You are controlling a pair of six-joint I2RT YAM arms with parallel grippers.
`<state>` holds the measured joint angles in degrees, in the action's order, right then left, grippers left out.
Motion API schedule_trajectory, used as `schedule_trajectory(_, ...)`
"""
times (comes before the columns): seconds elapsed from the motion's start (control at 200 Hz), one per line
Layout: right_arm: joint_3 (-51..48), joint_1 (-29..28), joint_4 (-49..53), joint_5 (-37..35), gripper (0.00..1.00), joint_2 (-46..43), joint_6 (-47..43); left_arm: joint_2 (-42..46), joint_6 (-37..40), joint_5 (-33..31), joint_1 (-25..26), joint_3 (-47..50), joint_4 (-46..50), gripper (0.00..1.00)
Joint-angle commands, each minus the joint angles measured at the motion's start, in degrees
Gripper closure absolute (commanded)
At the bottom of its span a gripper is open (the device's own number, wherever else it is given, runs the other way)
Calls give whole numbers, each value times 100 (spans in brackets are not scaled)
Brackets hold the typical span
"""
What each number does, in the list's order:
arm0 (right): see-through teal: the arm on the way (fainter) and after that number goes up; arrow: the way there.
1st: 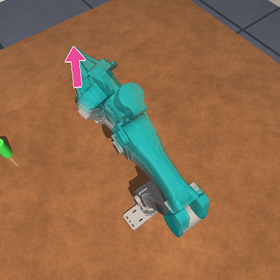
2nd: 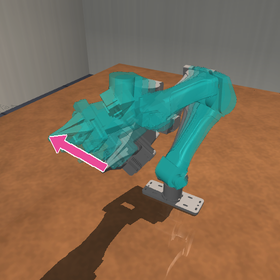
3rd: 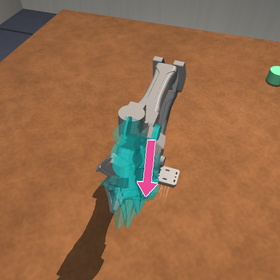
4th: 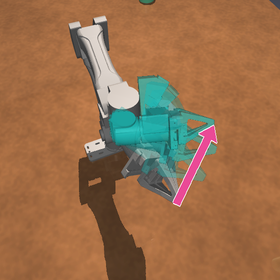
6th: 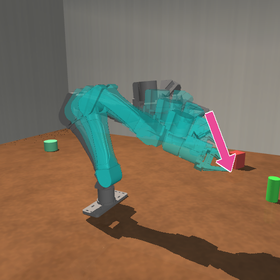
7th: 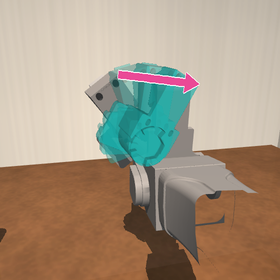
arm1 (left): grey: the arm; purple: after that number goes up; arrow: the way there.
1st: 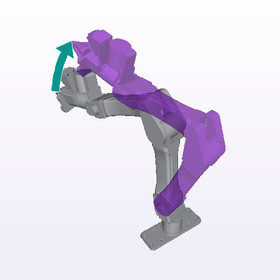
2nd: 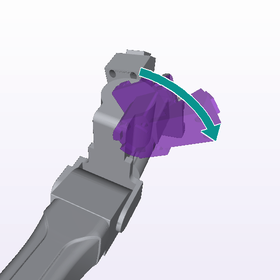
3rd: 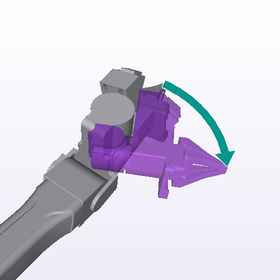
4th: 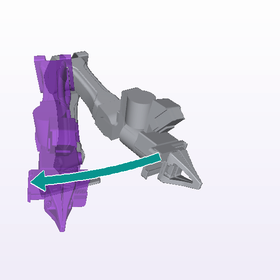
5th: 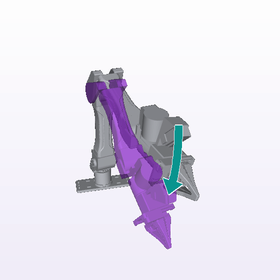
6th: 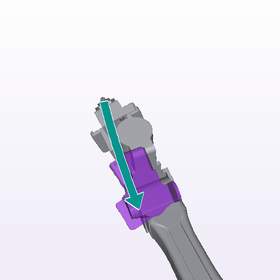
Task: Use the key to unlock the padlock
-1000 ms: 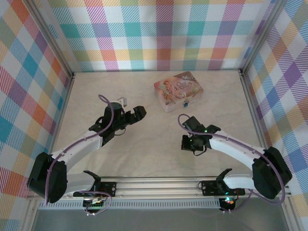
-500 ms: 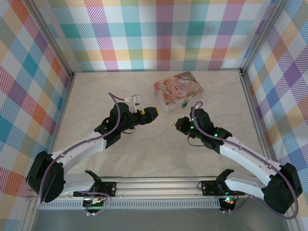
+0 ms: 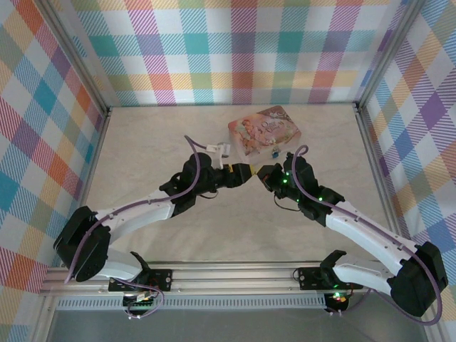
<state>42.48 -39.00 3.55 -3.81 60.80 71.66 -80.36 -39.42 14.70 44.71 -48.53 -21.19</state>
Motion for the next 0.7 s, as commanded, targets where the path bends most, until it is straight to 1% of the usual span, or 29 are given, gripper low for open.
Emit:
schedule_trajectory(0.0,147,-28,-210,80,100,-38,159,-141,-16,-54,144,-206,-297,45)
schedule_trajectory(0.265,115,-30,-223,117,100,-41,169,-426,-246,-40,170,-265,-471,57)
schedule_trajectory(0.47,85,-28,-221,89,100,-69,190,-526,-266,-1,189,-321,-457,60)
schedule_trajectory(0.595,68,-29,-212,50,100,-104,215,-568,-263,-2,197,-322,-431,66)
schedule_trajectory(0.695,59,-28,-159,-14,100,-153,232,-580,-285,-9,218,-293,-421,67)
